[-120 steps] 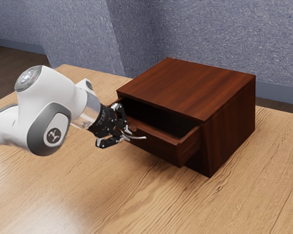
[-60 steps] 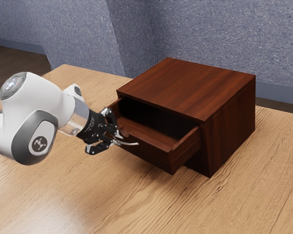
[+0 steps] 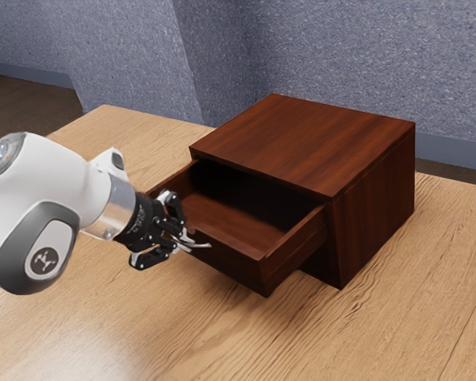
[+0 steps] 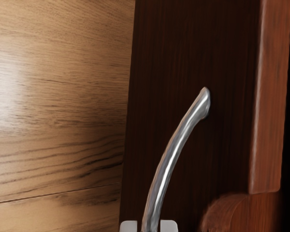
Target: Pull the drawer handle with one arm to open the drawer
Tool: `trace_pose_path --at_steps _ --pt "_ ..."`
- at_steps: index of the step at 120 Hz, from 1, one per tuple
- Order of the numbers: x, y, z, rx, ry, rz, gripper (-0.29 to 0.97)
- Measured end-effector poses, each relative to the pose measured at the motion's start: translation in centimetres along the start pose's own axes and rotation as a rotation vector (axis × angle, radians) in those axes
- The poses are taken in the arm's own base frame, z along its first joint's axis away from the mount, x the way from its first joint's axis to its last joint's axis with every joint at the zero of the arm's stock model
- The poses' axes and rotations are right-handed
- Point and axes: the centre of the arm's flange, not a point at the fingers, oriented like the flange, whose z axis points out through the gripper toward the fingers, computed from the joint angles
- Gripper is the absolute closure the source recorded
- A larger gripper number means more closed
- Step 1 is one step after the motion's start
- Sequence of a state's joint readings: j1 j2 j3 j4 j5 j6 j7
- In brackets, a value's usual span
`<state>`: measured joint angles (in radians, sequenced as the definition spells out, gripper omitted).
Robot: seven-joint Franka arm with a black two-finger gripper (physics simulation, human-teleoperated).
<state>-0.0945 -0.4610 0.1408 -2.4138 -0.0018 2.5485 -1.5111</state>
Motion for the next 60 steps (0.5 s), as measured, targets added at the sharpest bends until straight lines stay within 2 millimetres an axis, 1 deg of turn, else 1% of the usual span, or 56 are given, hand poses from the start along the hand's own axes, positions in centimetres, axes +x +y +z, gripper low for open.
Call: trace_pose_path --at_steps 21,43,49,53,57,60 --pt "0.3 -1.1 -1.2 -0.013 0.012 -0.005 0.76" --pt "-0.7 -2.1 -2.4 -0.031 0.016 0.019 0.53" --pt "-2.1 -2.1 -3.0 -0.039 0.036 0.05 0.43" --pt "-3.5 -1.7 -3.6 -0.044 0.045 0.08 0.37" --pt "-5.0 -0.2 -4.8 -0.046 0.044 0.109 0.31" --pt "-6.2 1.6 -5.9 -0.042 0.039 0.128 0.28"
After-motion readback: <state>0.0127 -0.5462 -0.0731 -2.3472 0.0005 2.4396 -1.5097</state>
